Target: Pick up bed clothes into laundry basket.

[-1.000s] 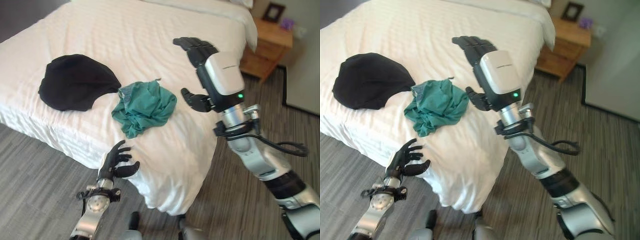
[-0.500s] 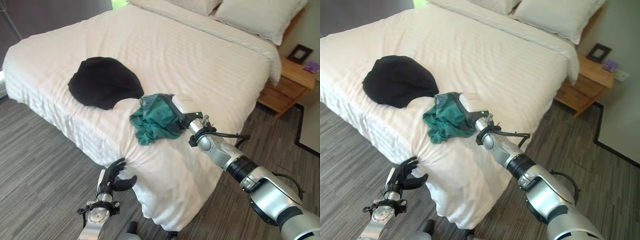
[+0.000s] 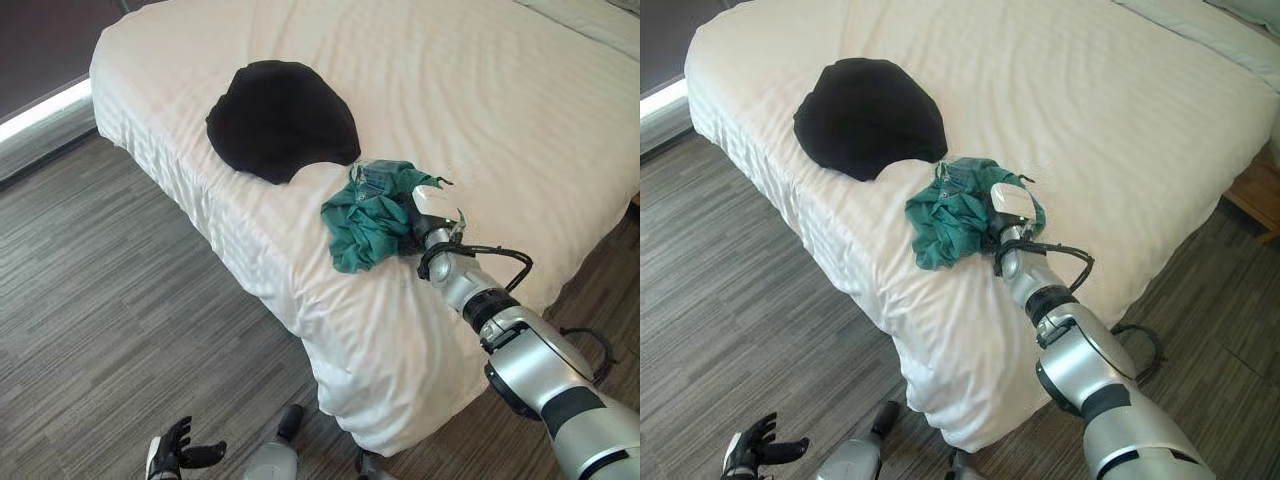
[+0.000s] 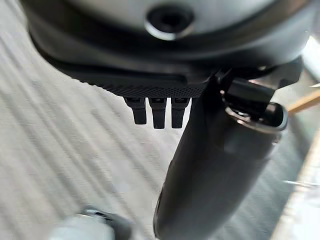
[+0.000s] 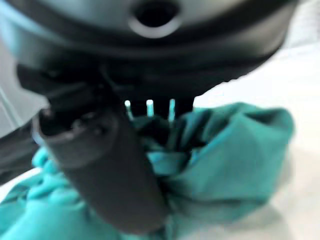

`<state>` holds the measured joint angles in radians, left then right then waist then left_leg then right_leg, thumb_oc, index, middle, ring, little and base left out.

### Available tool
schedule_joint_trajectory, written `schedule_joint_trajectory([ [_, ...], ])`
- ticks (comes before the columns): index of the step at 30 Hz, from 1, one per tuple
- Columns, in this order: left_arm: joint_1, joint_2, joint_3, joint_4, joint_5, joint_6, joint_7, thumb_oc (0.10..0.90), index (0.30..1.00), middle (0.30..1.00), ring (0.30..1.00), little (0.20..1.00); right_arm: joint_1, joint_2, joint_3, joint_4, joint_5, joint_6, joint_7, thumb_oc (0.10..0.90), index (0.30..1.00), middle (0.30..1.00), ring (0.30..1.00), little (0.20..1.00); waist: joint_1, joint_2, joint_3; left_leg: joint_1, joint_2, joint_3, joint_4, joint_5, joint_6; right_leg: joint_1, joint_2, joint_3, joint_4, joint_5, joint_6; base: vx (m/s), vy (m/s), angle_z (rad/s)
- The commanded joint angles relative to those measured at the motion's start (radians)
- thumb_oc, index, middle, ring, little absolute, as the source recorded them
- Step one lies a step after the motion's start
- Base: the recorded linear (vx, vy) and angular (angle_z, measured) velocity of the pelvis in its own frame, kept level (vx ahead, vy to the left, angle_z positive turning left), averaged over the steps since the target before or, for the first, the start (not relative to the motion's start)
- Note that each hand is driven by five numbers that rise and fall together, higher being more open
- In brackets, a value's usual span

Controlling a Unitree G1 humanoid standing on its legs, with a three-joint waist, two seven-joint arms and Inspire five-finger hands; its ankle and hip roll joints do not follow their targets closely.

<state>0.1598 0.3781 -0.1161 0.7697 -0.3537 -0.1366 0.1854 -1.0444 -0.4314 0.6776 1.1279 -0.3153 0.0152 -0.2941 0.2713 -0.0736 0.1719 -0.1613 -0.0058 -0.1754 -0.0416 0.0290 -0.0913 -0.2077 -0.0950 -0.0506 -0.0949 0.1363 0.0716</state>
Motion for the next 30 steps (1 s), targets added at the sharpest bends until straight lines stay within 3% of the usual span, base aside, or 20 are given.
schedule_joint_trajectory([
  [1, -0.044, 0.192, 0.075, -0.372, 0.004, -0.121, -0.006, 0.8, 0.9, 0.9, 0.9, 0.9, -0.096, -0.162, 0.026, -0.234, 0.065, -0.034, 0.013, 0.4, 0.3, 0.3, 0.3, 0.3, -0.001, -0.004, 0.02, 0.012, -0.01, 0.071, -0.046, 0.007, 0.017, 0.156, -0.068, 0.025, 0.044, -0.094, 0.092, -0.02, -0.044, -0.04],
  [2, -0.033, 0.243, 0.112, -0.461, 0.004, -0.131, -0.02, 0.8, 0.9, 0.9, 0.9, 0.9, -0.094, -0.21, 0.012, -0.294, 0.083, -0.039, 0.015, 0.4, 0.3, 0.3, 0.3, 0.3, -0.005, -0.006, 0.016, 0.021, -0.005, 0.085, -0.046, 0.005, 0.014, 0.16, -0.067, 0.024, 0.041, -0.087, 0.094, 0.0, -0.078, -0.26],
  [3, -0.005, 0.351, 0.197, -0.589, -0.009, -0.155, -0.055, 0.8, 0.9, 0.9, 0.9, 0.9, -0.085, -0.315, -0.024, -0.37, 0.147, -0.053, 0.026, 0.4, 0.3, 0.3, 0.3, 0.3, -0.013, -0.009, 0.006, 0.05, 0.006, 0.104, -0.046, -0.008, 0.009, 0.183, -0.069, 0.014, 0.031, -0.086, 0.097, -0.01, -0.053, -0.49],
  [4, -0.003, 0.352, 0.198, -0.591, -0.009, -0.153, -0.055, 0.8, 0.9, 0.9, 0.9, 0.9, -0.083, -0.315, -0.026, -0.372, 0.147, -0.052, 0.027, 0.4, 0.3, 0.3, 0.3, 0.3, -0.013, -0.01, 0.004, 0.045, 0.006, 0.104, -0.046, -0.003, 0.009, 0.178, -0.069, 0.015, 0.03, -0.081, 0.097, 0.02, -0.07, -0.8],
  [6, 0.014, 0.466, 0.312, -0.651, 0.003, -0.163, -0.058, 0.8, 0.9, 0.9, 0.9, 0.9, -0.015, -0.458, -0.119, -0.493, 0.257, -0.073, 0.032, 0.4, 0.3, 0.3, 0.3, 0.3, -0.035, -0.009, -0.014, 0.073, 0.018, 0.124, -0.046, -0.011, 0.002, 0.196, -0.07, 0.025, 0.014, -0.083, 0.103, 0.03, -0.07, -0.68],
  [7, 0.058, 0.526, 0.447, -0.665, 0.047, -0.152, -0.031, 0.8, 0.9, 0.9, 0.9, 0.9, 0.165, -0.571, -0.302, -0.647, 0.34, -0.094, 0.017, 0.4, 0.3, 0.3, 0.3, 0.3, -0.069, 0.007, -0.03, 0.095, 0.03, 0.141, -0.046, -0.021, -0.003, 0.208, -0.071, 0.037, 0.008, -0.097, 0.105, 0.06, -0.102, -0.27],
  [8, 0.084, 0.546, 0.526, -0.661, 0.07, -0.14, -0.017, 0.8, 0.9, 0.9, 0.9, 0.9, 0.307, -0.613, -0.431, -0.726, 0.353, -0.107, 0.01, 0.4, 0.3, 0.3, 0.3, 0.3, -0.088, 0.018, -0.041, 0.104, 0.035, 0.145, -0.046, -0.023, -0.005, 0.212, -0.07, 0.041, 0.008, -0.103, 0.106, 0.03, -0.083, -0.08],
  [9, 0.086, 0.554, 0.526, -0.666, 0.07, -0.138, -0.017, 0.8, 0.9, 0.9, 0.9, 0.9, 0.333, -0.61, -0.455, -0.74, 0.35, -0.104, 0.011, 0.4, 0.3, 0.3, 0.3, 0.3, -0.084, 0.012, -0.043, 0.101, 0.035, 0.144, -0.046, -0.017, -0.005, 0.209, -0.07, 0.04, 0.008, -0.098, 0.105, -0.01, -0.132, -0.06],
  [10, 0.136, 0.585, 0.683, -0.642, 0.132, -0.12, 0.025, 0.8, 0.9, 0.9, 0.9, 0.9, 0.653, -0.63, -0.758, -0.819, 0.389, -0.134, 0.002, 0.4, 0.3, 0.3, 0.3, 0.3, -0.132, 0.036, -0.057, 0.11, 0.045, 0.147, -0.046, -0.007, -0.011, 0.219, -0.068, 0.043, 0.008, -0.104, 0.105, 0.01, -0.129, -0.19],
  [11, 0.141, 0.582, 0.711, -0.623, 0.147, -0.106, 0.03, 0.8, 0.9, 0.9, 0.9, 0.9, 0.765, -0.614, -0.859, -0.831, 0.399, -0.14, 0.001, 0.4, 0.3, 0.3, 0.3, 0.3, -0.149, 0.039, -0.068, 0.116, 0.048, 0.148, -0.046, -0.015, -0.013, 0.225, -0.068, 0.044, 0.008, -0.115, 0.105, 0.03, -0.13, -0.18],
  [12, 0.139, 0.588, 0.705, -0.627, 0.148, -0.105, 0.029, 0.8, 0.9, 0.9, 0.9, 0.9, 0.796, -0.607, -0.886, -0.846, 0.399, -0.14, 0.004, 0.4, 0.3, 0.3, 0.3, 0.3, -0.143, 0.036, -0.07, 0.117, 0.048, 0.144, -0.046, -0.015, -0.013, 0.227, -0.068, 0.04, 0.008, -0.117, 0.105, 0.05, -0.064, 0.06],
  [14, 0.101, 0.608, 0.752, -0.568, 0.244, -0.066, 0.086, 0.8, 0.9, 0.9, 0.9, 0.9, 1.058, -0.497, -1.099, -0.786, 0.418, -0.135, -0.003, 0.4, 0.3, 0.3, 0.3, 0.3, -0.197, 0.052, -0.08, 0.133, 0.064, 0.147, -0.046, -0.012, -0.025, 0.243, -0.059, 0.046, 0.008, -0.133, 0.099, -0.01, -0.178, 0.03],
  [15, 0.087, 0.619, 0.771, -0.54, 0.267, -0.047, 0.105, 0.8, 0.9, 0.9, 0.9, 0.9, 1.114, -0.459, -1.142, -0.75, 0.427, -0.121, -0.008, 0.4, 0.3, 0.3, 0.3, 0.3, -0.219, 0.06, -0.078, 0.136, 0.069, 0.151, -0.046, -0.001, -0.03, 0.244, -0.055, 0.049, 0.008, -0.13, 0.096, 0.0, -0.167, -0.06],
  [18, 0.057, 0.656, 0.782, -0.489, 0.339, -0.009, 0.127, 0.8, 0.9, 0.9, 0.9, 0.9, 1.173, -0.389, -1.165, -0.683, 0.413, -0.101, -0.006, 0.4, 0.3, 0.3, 0.3, 0.3, -0.25, 0.073, -0.084, 0.146, 0.083, 0.161, -0.046, -0.008, -0.034, 0.252, -0.044, 0.06, 0.008, -0.146, 0.089, 0.01, -0.112, -0.02],
  [20, 0.01, 0.722, 0.787, -0.432, 0.472, 0.07, 0.196, 0.8, 0.9, 0.9, 0.9, 0.9, 1.204, -0.357, -1.121, -0.515, 0.342, -0.053, -0.02, 0.4, 0.3, 0.3, 0.3, 0.3, -0.292, 0.081, -0.065, 0.161, 0.102, 0.184, -0.022, 0.019, -0.034, 0.261, -0.025, 0.081, 0.009, -0.159, 0.077, -0.05, -0.153, -0.09],
  [23, -0.127, 0.795, 0.676, -0.319, 0.561, 0.123, 0.247, 0.8, 0.9, 0.9, 0.9, 0.9, 1.153, -0.351, -1.007, -0.221, 0.356, -0.024, -0.013, 0.4, 0.3, 0.3, 0.3, 0.3, -0.321, 0.057, -0.015, 0.08, 0.099, 0.167, 0.107, 0.037, -0.043, 0.26, -0.032, 0.103, 0.013, -0.146, 0.069, -0.1, -0.051, -0.39],
  [25, -0.217, 0.819, 0.575, -0.27, 0.614, 0.158, 0.273, 0.8, 0.9, 0.9, 0.9, 0.9, 1.129, -0.33, -0.941, -0.059, 0.367, -0.016, 0.009, 0.4, 0.3, 0.3, 0.3, 0.3, -0.314, 0.047, -0.008, 0.053, 0.089, 0.138, 0.071, 0.03, -0.036, 0.254, -0.035, 0.117, 0.016, -0.145, 0.072, 0.01, 0.029, -0.56],
  [28, -0.292, 0.821, 0.489, -0.229, 0.676, 0.181, 0.292, 0.8, 0.9, 0.9, 0.9, 0.9, 1.128, -0.301, -0.885, 0.069, 0.368, -0.01, 0.048, 0.4, 0.3, 0.3, 0.3, 0.3, -0.313, 0.051, -0.006, 0.037, 0.082, 0.086, -0.003, 0.059, -0.038, 0.254, -0.023, 0.146, 0.026, -0.151, 0.074, 0.08, 0.08, -0.7],
  [29, -0.377, 0.849, 0.407, -0.188, 0.749, 0.212, 0.29, 0.8, 0.9, 0.9, 0.9, 0.9, 1.163, -0.237, -0.853, 0.182, 0.369, 0.0, 0.082, 0.4, 0.3, 0.3, 0.3, 0.3, -0.332, 0.076, -0.019, 0.047, 0.094, 0.082, -0.046, 0.053, -0.035, 0.251, -0.004, 0.155, 0.044, -0.183, 0.077, 0.05, 0.082, -0.89],
  [30, -0.387, 0.85, 0.397, -0.185, 0.749, 0.212, 0.291, 0.8, 0.9, 0.9, 0.9, 0.9, 1.165, -0.236, -0.856, 0.182, 0.369, -0.001, 0.082, 0.4, 0.3, 0.3, 0.3, 0.3, -0.329, 0.076, -0.02, 0.047, 0.095, 0.082, -0.046, 0.052, -0.035, 0.251, -0.004, 0.155, 0.045, -0.183, 0.077, 0.05, 0.083, -0.41],
])
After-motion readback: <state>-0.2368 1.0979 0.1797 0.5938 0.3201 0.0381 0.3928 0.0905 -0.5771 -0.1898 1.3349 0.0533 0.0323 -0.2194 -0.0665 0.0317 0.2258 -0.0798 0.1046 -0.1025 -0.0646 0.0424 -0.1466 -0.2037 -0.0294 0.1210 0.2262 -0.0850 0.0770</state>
